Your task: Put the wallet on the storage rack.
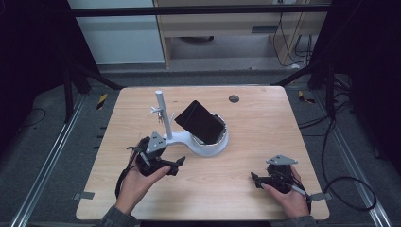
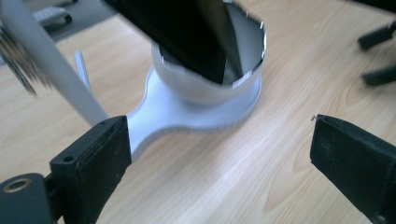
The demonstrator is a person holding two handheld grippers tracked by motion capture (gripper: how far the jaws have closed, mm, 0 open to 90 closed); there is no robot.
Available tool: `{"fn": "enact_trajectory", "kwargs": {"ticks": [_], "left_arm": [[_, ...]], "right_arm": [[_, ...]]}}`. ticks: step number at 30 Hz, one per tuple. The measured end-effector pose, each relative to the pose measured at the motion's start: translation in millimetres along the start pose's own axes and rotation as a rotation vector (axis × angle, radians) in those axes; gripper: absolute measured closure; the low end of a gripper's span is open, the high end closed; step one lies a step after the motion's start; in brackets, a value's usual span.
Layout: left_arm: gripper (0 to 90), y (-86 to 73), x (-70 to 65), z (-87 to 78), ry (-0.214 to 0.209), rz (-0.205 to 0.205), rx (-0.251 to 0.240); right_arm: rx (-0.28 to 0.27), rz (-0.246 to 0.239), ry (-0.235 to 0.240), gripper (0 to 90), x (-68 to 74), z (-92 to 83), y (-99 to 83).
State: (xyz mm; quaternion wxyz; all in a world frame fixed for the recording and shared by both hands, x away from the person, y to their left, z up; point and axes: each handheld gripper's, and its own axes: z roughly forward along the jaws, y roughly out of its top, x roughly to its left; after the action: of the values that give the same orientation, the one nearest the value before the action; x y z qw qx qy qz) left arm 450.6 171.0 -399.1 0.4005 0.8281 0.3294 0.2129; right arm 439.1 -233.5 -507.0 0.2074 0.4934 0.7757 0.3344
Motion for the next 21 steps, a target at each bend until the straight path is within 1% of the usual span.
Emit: {"fn": "enact_trajectory", "kwargs": {"ticks": [1,3,5,7,10,12,14,17,18,19,21], "left_arm": [[5.0,-8.7,1.1,3.3,0.001,-0.002,0.019],[4.6,-17.7,2.3,6.5,0.003,-0.003,0.036],[4.6,-29.6,4.2,10.8,0.01,-0.006,0.065],[4.6,-41.3,7.1,14.9,0.007,-0.01,0.087],[4.6,-58.2,13.4,20.3,0.024,-0.005,0.117],[5.0,-70.9,19.3,24.6,0.041,-0.013,0.138],[5.4,-82.8,25.9,28.4,0.049,-0.034,0.152],[5.5,-93.7,34.4,30.9,0.077,-0.047,0.16],[5.5,-95.7,36.9,30.9,0.08,-0.053,0.159],[5.5,-99.3,40.7,31.3,0.082,-0.074,0.154],[5.5,-103.8,45.0,32.0,0.086,-0.091,0.158]], "right_arm": [[0.003,0.0,-0.001,8.6,0.1,0.2,0.0],[0.003,0.0,0.002,8.3,0.5,0.4,-0.1],[0.004,0.002,0.004,7.9,0.8,0.6,-0.3],[0.007,0.002,0.004,7.8,0.7,1.3,-0.6],[0.01,0.007,0.009,6.7,0.1,2.2,-1.1],[0.008,0.008,0.007,6.4,0.4,2.4,-1.4],[0.004,0.006,0.004,5.4,0.5,3.0,-1.8],[-0.002,-0.003,0.001,2.7,2.2,4.8,-2.6],[-0.004,-0.006,-0.001,2.0,3.2,5.6,-2.8],[-0.003,-0.006,-0.003,2.1,3.3,5.7,-2.6],[0.0,0.003,0.001,2.0,3.7,5.4,-2.2]]}}
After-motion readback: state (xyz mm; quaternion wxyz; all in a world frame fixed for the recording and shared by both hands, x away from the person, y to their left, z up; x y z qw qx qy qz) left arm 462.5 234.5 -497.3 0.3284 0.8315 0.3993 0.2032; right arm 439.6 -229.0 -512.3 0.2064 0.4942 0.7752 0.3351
